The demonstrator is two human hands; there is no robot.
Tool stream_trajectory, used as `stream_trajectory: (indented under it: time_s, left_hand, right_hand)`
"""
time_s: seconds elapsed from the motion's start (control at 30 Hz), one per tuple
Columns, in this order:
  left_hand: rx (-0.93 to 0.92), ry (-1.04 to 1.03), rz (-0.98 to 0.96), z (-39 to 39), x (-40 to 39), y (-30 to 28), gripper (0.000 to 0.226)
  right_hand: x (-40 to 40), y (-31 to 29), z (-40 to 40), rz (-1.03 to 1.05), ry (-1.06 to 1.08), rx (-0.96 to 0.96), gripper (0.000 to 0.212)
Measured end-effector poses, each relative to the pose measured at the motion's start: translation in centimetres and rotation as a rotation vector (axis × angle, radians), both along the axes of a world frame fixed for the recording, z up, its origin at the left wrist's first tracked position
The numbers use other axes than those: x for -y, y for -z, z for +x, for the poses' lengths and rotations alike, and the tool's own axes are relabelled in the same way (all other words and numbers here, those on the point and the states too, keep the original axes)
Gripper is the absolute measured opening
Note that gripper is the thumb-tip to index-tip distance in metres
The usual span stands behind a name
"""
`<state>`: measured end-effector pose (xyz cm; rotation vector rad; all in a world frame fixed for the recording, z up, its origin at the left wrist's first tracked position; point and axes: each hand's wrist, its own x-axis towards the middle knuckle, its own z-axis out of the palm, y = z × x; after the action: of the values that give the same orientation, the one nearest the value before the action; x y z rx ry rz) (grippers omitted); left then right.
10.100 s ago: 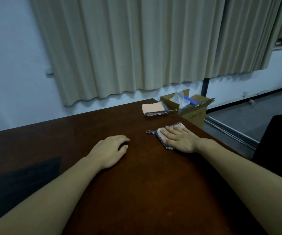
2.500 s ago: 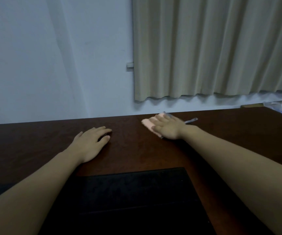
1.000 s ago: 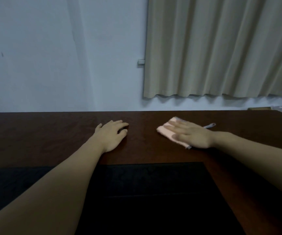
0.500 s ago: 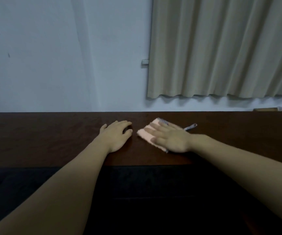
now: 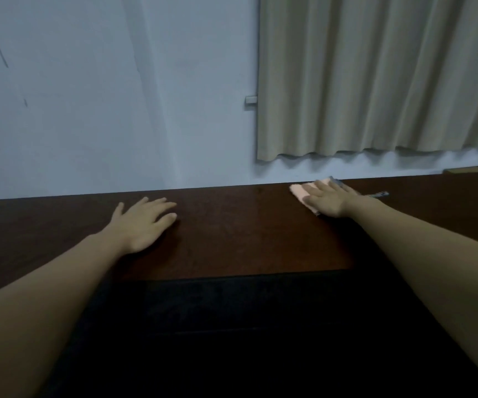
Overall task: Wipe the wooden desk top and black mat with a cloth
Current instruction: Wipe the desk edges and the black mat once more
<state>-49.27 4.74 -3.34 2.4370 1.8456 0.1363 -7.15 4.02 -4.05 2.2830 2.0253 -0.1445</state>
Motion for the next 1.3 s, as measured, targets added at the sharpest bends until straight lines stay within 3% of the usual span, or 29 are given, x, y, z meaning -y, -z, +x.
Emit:
stream_trajectory:
  time_s: [0.2,0.33,0.4,0.53,0.67,0.77,0.87,1.0,1.17,1.3]
  left_hand:
    - [-0.007,0.012,-0.08,0.6,-0.5,0.9,0.053]
    - [0.047,0.018,-0.109,0.8,-0.5,1.7,0.054]
    - [0.054,0.022,-0.1,0.6,-0.3,2.0,0.054]
    - [0.038,0.018,-0.066,0.8,-0.4,2.3,0.054]
    - [0.04,0.017,-0.065,0.9,-0.2,2.3,0.054]
    - [0.043,0.011,-0.055,0.9,-0.2,2.3,0.053]
    - [0.054,0.013,-0.056,0.8,-0.3,2.4,0.053]
    - [0.04,0.018,-0.052,0.9,-0.2,2.3,0.053]
    - [0.056,0.021,-0.046,0.8,-0.2,2.3,0.052]
    - [0.083,0.015,-0.036,0.8,-0.2,2.4,0.05]
  right_hand:
    - [2.6,0.1,-8.0,-0.028,-0.328,0.014,0.058]
    - [5.9,-0.1,-7.7,-0.049,-0.534,-0.037,0.056]
    - [5.2,-0.7,-5.3,-0.06,-0.501,-0.057,0.057]
    - [0.7,-0.5,-1.6,-0.005,-0.194,-0.007,0.057]
    - [-3.2,0.2,-5.2,0.019,-0.081,0.0,0.061]
    - [-3.5,0.3,-10.3,-0.012,-0.231,0.027,0.067]
    - [-0.4,0.3,-13.7,-0.026,-0.414,0.019,0.06]
    - [3.9,0.0,-10.8,-0.027,-0.638,-0.049,0.056]
    - [-0.1,-0.6,-3.6,-0.027,-0.287,-0.033,0.057]
    - [-3.9,0.2,-6.0,0.017,-0.134,0.003,0.059]
